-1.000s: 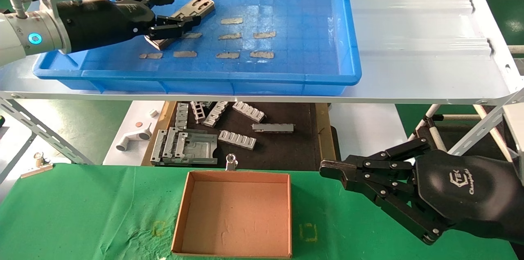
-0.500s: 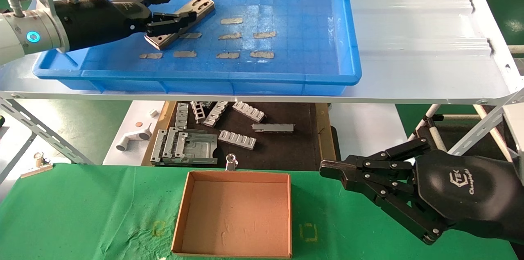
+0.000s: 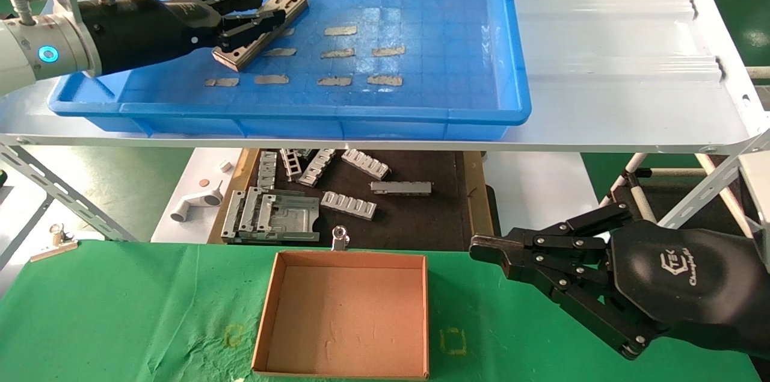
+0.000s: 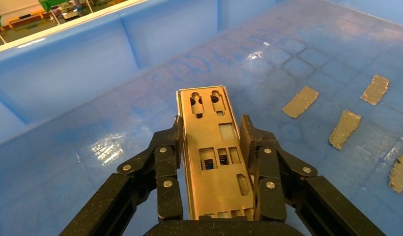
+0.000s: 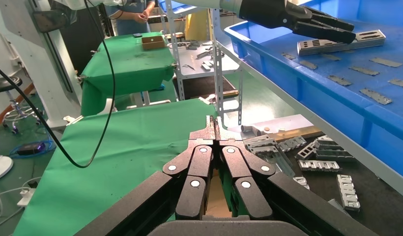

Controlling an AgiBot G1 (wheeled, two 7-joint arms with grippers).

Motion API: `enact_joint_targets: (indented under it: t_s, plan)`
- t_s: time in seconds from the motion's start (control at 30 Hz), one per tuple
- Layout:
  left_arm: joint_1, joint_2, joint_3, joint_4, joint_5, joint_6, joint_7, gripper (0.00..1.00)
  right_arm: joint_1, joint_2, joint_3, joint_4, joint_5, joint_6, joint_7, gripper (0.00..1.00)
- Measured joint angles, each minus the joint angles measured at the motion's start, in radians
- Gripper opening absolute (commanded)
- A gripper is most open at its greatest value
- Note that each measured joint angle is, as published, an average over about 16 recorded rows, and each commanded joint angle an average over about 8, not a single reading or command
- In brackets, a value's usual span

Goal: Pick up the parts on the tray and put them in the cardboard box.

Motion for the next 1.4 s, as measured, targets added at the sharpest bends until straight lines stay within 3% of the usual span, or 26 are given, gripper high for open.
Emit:
enact_joint_targets:
  t_s: [0.53, 0.97, 1.17, 1.4]
  plan:
    - [-0.015, -0.019, -0.011, -0.017, -0.015, 0.058, 0.006, 0.0, 0.0, 0.0, 0.0, 0.0, 0.0, 0.0, 0.0, 0.0]
    - [-0.056, -0.085, -0.009, -0.091, -0.024, 0.347, 0.053, 0.0, 0.0, 0.0, 0.0, 0.0, 0.0, 0.0, 0.0, 0.0]
    - [-0.041, -0.134, 0.02, -0.217, -0.055, 0.462, 0.06, 0.0, 0.0, 0.0, 0.0, 0.0, 0.0, 0.0, 0.0, 0.0]
    - [0.041, -0.234, 0.105, -0.501, -0.183, 0.5, -0.006, 0.0, 0.0, 0.0, 0.0, 0.0, 0.0, 0.0, 0.0, 0.0]
